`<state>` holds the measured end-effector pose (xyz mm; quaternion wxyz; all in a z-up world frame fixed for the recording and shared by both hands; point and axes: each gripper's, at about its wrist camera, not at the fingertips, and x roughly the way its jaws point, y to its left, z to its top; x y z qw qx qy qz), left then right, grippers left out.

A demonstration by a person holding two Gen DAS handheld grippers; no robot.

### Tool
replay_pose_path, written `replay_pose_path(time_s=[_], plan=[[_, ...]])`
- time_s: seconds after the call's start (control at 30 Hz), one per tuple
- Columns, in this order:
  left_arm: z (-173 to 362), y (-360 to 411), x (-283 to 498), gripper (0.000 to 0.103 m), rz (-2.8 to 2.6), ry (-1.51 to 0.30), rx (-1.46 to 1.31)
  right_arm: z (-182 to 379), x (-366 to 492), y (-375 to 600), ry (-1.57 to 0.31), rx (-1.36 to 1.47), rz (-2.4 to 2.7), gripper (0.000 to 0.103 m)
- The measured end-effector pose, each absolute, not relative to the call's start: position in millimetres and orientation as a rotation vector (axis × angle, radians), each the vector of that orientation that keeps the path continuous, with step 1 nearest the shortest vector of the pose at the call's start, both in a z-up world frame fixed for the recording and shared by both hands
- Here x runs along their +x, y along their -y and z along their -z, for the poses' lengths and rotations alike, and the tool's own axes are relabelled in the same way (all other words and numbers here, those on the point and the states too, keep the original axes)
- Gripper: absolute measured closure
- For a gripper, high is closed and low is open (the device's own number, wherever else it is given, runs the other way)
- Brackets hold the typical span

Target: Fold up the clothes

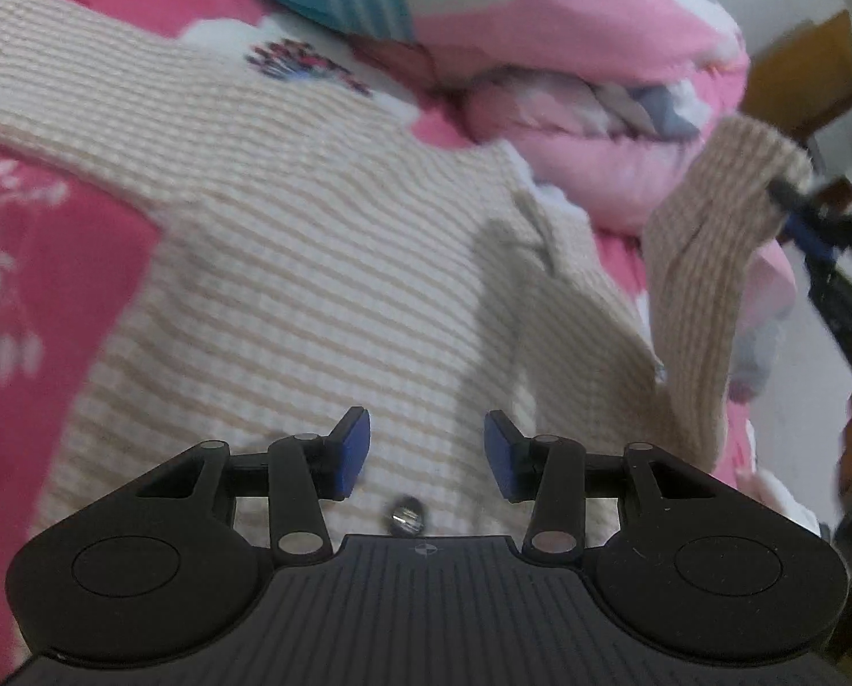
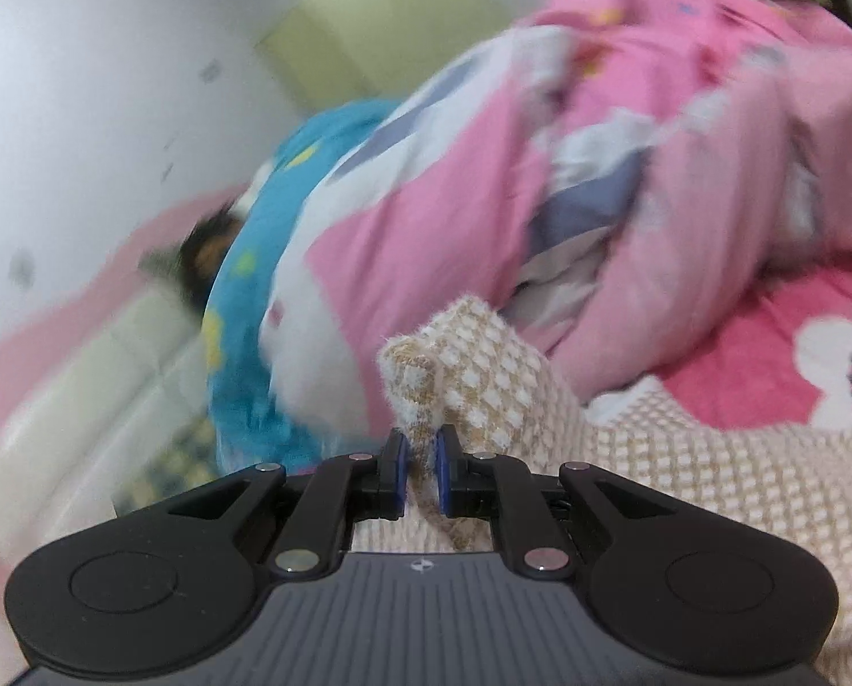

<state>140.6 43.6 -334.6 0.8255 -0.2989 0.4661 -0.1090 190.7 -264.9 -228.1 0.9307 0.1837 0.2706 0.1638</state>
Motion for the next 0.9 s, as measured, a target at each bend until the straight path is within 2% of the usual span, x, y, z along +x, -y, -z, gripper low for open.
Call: replay_pose_path(time_s=[0.17, 0.3, 0.57, 0.77, 0.8, 0.83, 0.9], plan=[[338.5, -83.1, 144.2, 0.059, 0.159, -0.982, -0.706, 272.2, 174.1, 195.6, -0.56, 0.1, -0.425, 0.092], [340.8, -108.1, 148.8, 0.058, 0.111, -0.966, -0.749, 322.9, 172.7, 164.9, -0.654, 0.05, -0.462, 0.092], [342.9, -106.7, 175.2, 0.056, 0.153, -0.936, -0.809, 334.3, 171.2, 142.4, -0.635, 0.04, -0.482, 0.091], [351.5, -89.4, 195.6, 0.05, 0.196, -0.974, -0.756, 366.4, 185.5, 137.6, -0.804, 0.107, -0.54, 0.073], [353.4, -85.6, 199.1, 0.049, 0.202, -0.986, -0.736, 361.8, 181.4, 141.9, -0.793, 0.122, -0.541, 0.061], [355.3, -81.8, 202.5, 0.049, 0.207, -0.999, -0.715, 357.3, 177.3, 146.2, -0.781, 0.137, -0.541, 0.055], [359.8, -72.8, 210.1, 0.048, 0.218, -1.034, -0.654, 348.0, 167.6, 158.1, -0.775, 0.161, -0.529, 0.055]])
